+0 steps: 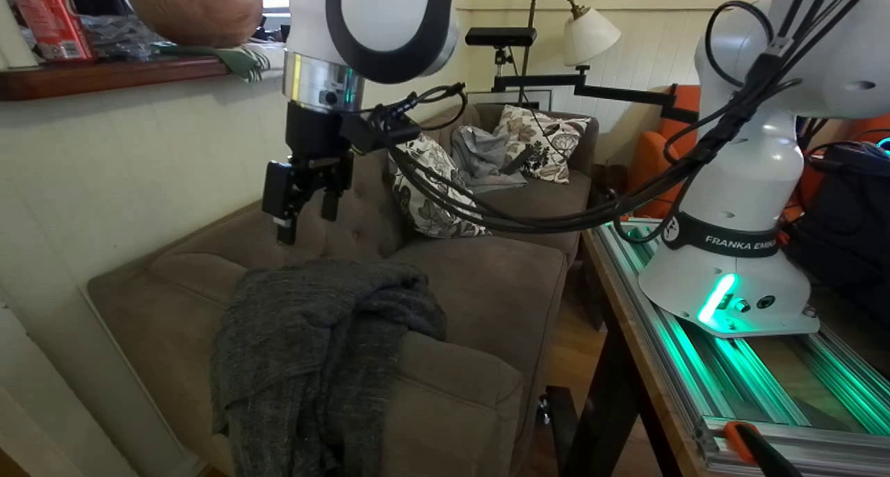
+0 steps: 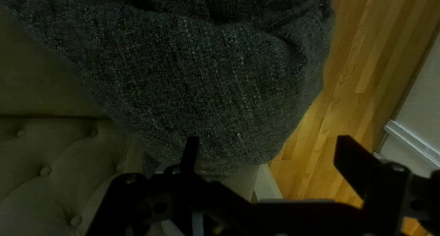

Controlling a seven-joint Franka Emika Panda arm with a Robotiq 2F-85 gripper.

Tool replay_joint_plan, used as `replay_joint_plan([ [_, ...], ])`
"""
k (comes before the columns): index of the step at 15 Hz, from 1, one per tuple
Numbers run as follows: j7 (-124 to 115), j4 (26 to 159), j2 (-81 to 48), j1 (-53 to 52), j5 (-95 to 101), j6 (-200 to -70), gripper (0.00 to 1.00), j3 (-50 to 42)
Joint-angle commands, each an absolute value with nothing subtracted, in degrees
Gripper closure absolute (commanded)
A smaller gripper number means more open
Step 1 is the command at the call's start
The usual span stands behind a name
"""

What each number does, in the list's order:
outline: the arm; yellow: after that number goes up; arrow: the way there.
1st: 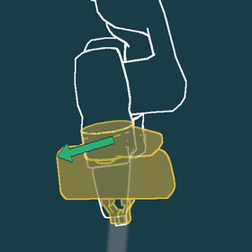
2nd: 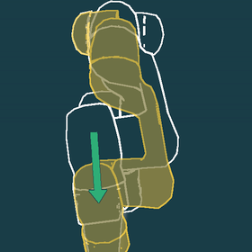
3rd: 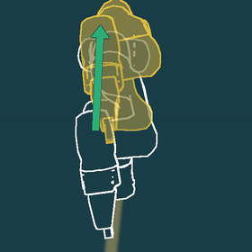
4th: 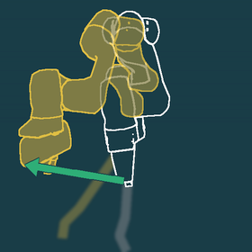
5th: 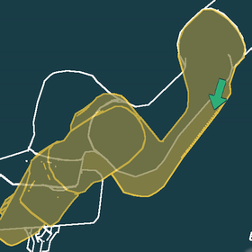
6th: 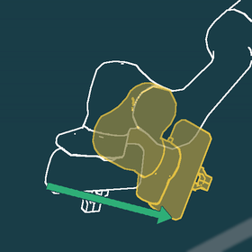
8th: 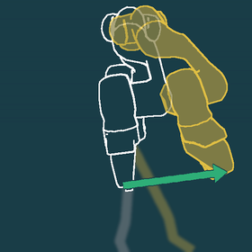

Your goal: Spread the blanket over the armrest of the chair

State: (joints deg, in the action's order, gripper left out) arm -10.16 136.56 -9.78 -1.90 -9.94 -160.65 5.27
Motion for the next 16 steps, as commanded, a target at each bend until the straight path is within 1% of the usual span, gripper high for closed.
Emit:
replay_joint_plan([
  [1, -9.4, 136.2, -10.6, -2.4, -10.5, -160.6, 0.00, 4.6],
  [5, -8.1, 135.5, -11.4, -2.1, -11.8, -160.8, 0.00, 5.2],
  [16, -9.4, 132.3, -24.4, -2.7, -9.4, -160.5, 0.00, 3.2],
])
